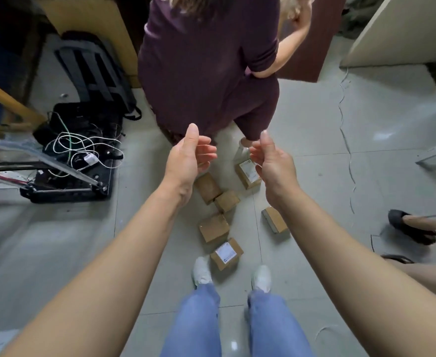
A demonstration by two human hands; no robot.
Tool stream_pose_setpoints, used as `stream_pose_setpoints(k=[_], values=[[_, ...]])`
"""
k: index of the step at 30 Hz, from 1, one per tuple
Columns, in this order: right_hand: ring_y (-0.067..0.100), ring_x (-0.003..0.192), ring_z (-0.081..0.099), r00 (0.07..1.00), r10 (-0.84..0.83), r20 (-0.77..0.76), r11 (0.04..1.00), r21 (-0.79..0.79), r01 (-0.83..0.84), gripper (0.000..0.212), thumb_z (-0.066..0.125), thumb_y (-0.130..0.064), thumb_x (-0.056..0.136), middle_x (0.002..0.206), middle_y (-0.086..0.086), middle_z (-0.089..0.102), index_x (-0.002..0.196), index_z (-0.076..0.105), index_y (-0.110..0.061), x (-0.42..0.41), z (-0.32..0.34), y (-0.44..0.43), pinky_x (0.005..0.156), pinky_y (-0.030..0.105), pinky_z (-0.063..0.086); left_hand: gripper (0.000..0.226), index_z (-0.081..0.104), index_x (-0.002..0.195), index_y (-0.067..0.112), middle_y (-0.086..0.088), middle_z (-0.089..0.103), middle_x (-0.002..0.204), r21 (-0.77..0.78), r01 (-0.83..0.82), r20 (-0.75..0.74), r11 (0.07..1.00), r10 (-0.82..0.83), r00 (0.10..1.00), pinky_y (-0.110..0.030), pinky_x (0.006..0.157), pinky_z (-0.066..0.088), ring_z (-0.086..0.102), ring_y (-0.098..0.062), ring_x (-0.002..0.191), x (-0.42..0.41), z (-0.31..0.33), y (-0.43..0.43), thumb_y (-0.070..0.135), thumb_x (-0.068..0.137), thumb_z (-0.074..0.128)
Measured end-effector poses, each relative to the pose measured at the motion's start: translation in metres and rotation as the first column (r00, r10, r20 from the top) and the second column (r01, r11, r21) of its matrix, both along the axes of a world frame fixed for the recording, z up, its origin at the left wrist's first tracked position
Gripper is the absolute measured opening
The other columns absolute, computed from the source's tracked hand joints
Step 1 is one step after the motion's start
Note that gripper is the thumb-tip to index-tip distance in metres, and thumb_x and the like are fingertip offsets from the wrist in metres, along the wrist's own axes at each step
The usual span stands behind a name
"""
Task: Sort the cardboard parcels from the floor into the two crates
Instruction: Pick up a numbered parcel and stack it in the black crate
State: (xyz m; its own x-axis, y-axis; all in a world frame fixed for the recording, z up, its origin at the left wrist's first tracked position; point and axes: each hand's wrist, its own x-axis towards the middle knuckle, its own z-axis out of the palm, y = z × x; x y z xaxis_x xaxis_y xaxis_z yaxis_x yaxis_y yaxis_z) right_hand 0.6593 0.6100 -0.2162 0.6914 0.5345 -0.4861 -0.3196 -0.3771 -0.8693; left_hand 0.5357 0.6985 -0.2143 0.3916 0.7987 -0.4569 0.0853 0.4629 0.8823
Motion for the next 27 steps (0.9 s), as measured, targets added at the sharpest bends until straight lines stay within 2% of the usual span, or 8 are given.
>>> stream_pose_setpoints(k=[4, 9, 13, 18, 20, 22, 24, 27], values=[[0.014, 0.103, 0.063, 0.996, 0.085, -0.033, 0.989, -0.116, -0.088, 0.044, 0.047, -0.052, 0.094, 0.109, 0.004, 0.068, 0.097, 0.066, -0.013, 0.026, -0.075, 0.031, 0.095, 0.031, 0.045, 0.042, 0.061, 0.087, 0.015, -0.003, 0.066, 0.084, -0.049, -0.036, -0.054, 0.998, 0.034, 0.998, -0.030, 0.081, 0.049, 0.064, -0.018, 0.083, 0.019, -0.077, 0.027, 0.047, 0.099, 0.037], [0.019, 0.104, 0.062, 0.984, 0.177, -0.027, 0.947, -0.268, -0.177, 0.036, 0.048, -0.051, 0.094, 0.103, 0.004, 0.067, 0.085, 0.063, -0.019, 0.057, -0.210, 0.051, 0.083, 0.028, 0.043, 0.041, 0.060, 0.087, 0.016, -0.004, 0.065, 0.086, -0.127, -0.090, -0.153, 0.988, 0.070, 0.986, -0.032, 0.083, 0.049, 0.063, -0.019, 0.084, 0.046, -0.220, 0.043, 0.046, 0.099, 0.036], [0.029, 0.114, 0.057, 0.969, 0.199, -0.145, 0.899, -0.368, -0.239, 0.050, 0.052, -0.051, 0.092, 0.117, 0.017, 0.062, 0.103, 0.061, -0.003, 0.071, -0.323, 0.064, 0.099, 0.040, 0.045, 0.042, 0.060, 0.087, 0.014, -0.005, 0.062, 0.087, -0.173, -0.105, -0.293, 0.979, 0.050, 0.955, -0.024, 0.071, 0.047, 0.060, -0.019, 0.082, 0.058, -0.338, 0.047, 0.044, 0.100, 0.034], [0.025, 0.107, 0.058, 0.962, 0.164, -0.218, 0.858, -0.450, -0.248, 0.037, 0.055, -0.052, 0.089, 0.106, 0.007, 0.064, 0.087, 0.062, -0.016, 0.083, -0.453, 0.075, 0.103, 0.043, 0.043, 0.041, 0.062, 0.092, 0.016, -0.001, 0.063, 0.097, -0.193, -0.104, -0.391, 0.976, 0.020, 0.920, -0.030, 0.084, 0.043, 0.059, -0.018, 0.092, 0.071, -0.471, 0.055, 0.047, 0.099, 0.037], [0.025, 0.113, 0.056, 0.962, 0.150, -0.228, 0.838, -0.488, -0.246, 0.047, 0.056, -0.052, 0.089, 0.117, 0.007, 0.062, 0.109, 0.062, -0.010, 0.084, -0.498, 0.073, 0.104, 0.042, 0.043, 0.042, 0.065, 0.098, 0.015, -0.004, 0.064, 0.107, -0.198, -0.091, -0.409, 0.976, 0.002, 0.912, -0.029, 0.092, 0.042, 0.059, -0.021, 0.102, 0.075, -0.515, 0.056, 0.049, 0.098, 0.040], [0.028, 0.120, 0.051, 0.959, 0.134, -0.251, 0.820, -0.515, -0.249, 0.061, 0.058, -0.048, 0.090, 0.132, 0.010, 0.054, 0.133, 0.049, -0.005, 0.083, -0.533, 0.067, 0.104, 0.037, 0.041, 0.055, 0.062, 0.118, 0.011, -0.007, 0.061, 0.126, -0.218, -0.058, -0.449, 0.974, -0.047, 0.892, -0.037, 0.106, 0.039, 0.055, -0.024, 0.118, 0.076, -0.552, 0.054, 0.055, 0.095, 0.040], [0.030, 0.123, 0.047, 0.951, 0.123, -0.285, 0.798, -0.541, -0.265, 0.070, 0.059, -0.046, 0.090, 0.138, 0.010, 0.047, 0.142, 0.037, -0.006, 0.079, -0.562, 0.060, 0.099, 0.035, 0.039, 0.063, 0.055, 0.131, 0.011, -0.008, 0.056, 0.136, -0.235, -0.019, -0.478, 0.972, -0.099, 0.873, -0.043, 0.110, 0.036, 0.050, -0.025, 0.127, 0.079, -0.584, 0.052, 0.059, 0.094, 0.039], [0.034, 0.127, 0.043, 0.952, 0.087, -0.294, 0.781, -0.573, -0.249, 0.082, 0.061, -0.051, 0.086, 0.147, 0.009, 0.036, 0.149, 0.024, -0.014, 0.076, -0.599, 0.054, 0.100, 0.042, 0.039, 0.058, 0.051, 0.136, 0.012, -0.004, 0.052, 0.140, -0.261, 0.013, -0.499, 0.965, -0.146, 0.854, -0.042, 0.110, 0.035, 0.046, -0.022, 0.130, 0.082, -0.623, 0.048, 0.053, 0.096, 0.040]])
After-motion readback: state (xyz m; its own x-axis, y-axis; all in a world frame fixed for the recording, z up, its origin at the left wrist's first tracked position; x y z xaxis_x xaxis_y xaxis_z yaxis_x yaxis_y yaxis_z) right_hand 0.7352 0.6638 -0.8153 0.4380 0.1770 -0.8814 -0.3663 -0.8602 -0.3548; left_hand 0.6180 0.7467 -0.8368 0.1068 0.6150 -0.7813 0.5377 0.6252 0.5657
